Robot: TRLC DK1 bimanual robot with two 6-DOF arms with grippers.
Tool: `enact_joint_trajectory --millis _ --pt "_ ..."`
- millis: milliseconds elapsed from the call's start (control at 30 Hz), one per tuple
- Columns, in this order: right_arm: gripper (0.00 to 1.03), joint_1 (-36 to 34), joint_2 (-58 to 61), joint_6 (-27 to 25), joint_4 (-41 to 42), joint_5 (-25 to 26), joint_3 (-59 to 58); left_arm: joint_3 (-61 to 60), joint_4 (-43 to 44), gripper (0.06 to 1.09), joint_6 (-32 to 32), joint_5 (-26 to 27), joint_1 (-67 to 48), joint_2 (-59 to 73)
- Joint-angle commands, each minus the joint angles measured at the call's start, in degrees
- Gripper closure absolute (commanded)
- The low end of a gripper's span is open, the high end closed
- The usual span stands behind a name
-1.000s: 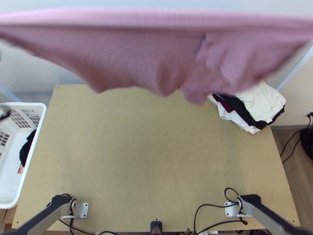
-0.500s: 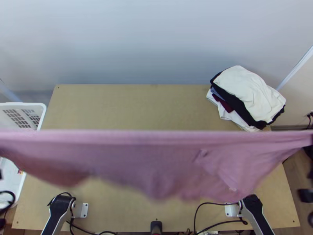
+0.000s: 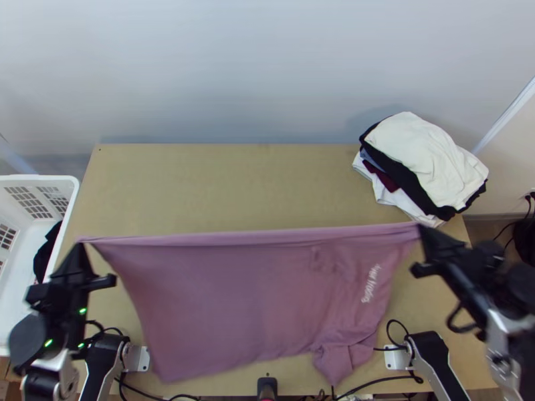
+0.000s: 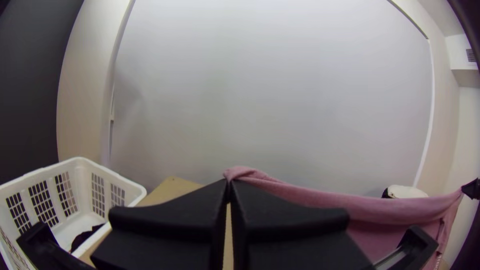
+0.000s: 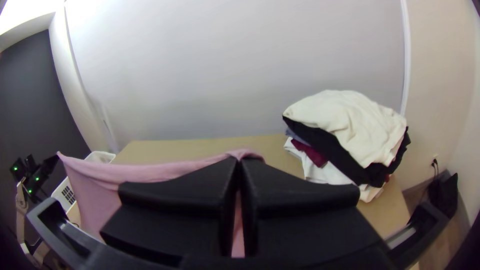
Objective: Fold the t-shirt
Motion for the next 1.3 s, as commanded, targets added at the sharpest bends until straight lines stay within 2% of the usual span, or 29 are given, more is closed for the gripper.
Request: enact_joint_trajectory --millis 0,300,500,633,933,1267 --pt "1.0 1.2 2.06 3.2 6.28 0.87 -4.8 -3.58 3.88 1.05 -3.7 0.06 -0.09 1.93" --pt "1.0 2.43 17.18 4.35 19.72 0.51 -10.68 -4.46 13.02 1.05 -6.6 1.91 -0.26 18.46" --pt "1.0 2.43 31.24 4.43 26.67 0.51 -8.75 -2.08 20.57 1.05 -8.01 3.84 1.14 35.42" --pt "1.0 2.43 40.47 4.96 29.48 0.43 -5.41 1.96 23.47 1.05 -9.76 7.09 4.57 47.02" --pt "1.0 1.91 59.63 6.45 29.13 -0.54 8.12 14.61 24.09 1.05 -12.14 8.59 8.26 70.23" --pt "1.0 1.38 77.3 7.16 22.27 -0.54 26.32 27.8 23.65 1.05 -11.52 8.85 7.3 87.36"
